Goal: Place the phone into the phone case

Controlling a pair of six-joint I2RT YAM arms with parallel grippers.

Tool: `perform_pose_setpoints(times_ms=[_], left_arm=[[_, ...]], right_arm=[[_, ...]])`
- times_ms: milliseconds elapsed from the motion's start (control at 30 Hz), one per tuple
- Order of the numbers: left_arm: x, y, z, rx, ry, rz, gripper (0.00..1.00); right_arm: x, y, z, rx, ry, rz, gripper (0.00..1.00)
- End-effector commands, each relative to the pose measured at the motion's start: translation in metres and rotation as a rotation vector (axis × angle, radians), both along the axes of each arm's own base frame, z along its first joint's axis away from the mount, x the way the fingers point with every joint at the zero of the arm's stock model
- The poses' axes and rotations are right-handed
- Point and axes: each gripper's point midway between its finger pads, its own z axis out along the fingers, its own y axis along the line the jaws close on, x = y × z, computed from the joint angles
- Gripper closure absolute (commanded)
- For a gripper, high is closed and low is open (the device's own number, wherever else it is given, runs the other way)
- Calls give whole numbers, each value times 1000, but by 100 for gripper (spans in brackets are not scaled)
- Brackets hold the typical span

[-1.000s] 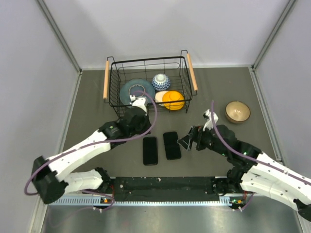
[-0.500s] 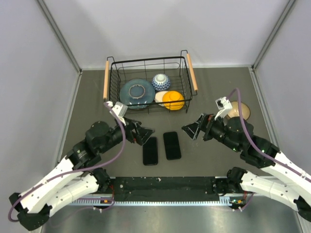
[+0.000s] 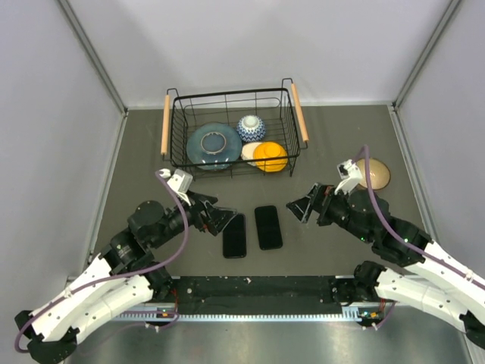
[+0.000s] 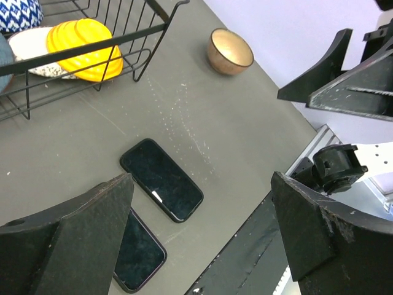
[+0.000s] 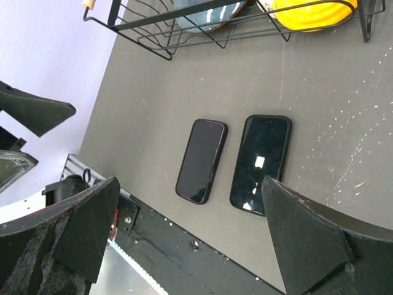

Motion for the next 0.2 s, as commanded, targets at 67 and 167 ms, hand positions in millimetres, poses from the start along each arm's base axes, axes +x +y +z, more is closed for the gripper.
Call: perform_pose_setpoints(times_ms=[67,167], left_arm=[[3,2,5,-12,-27,17,1],[4,3,1,2,-34,21,1]], right_arm=[[1,1,13,38,-49,7,1],[1,1,17,49,-61,9,1]])
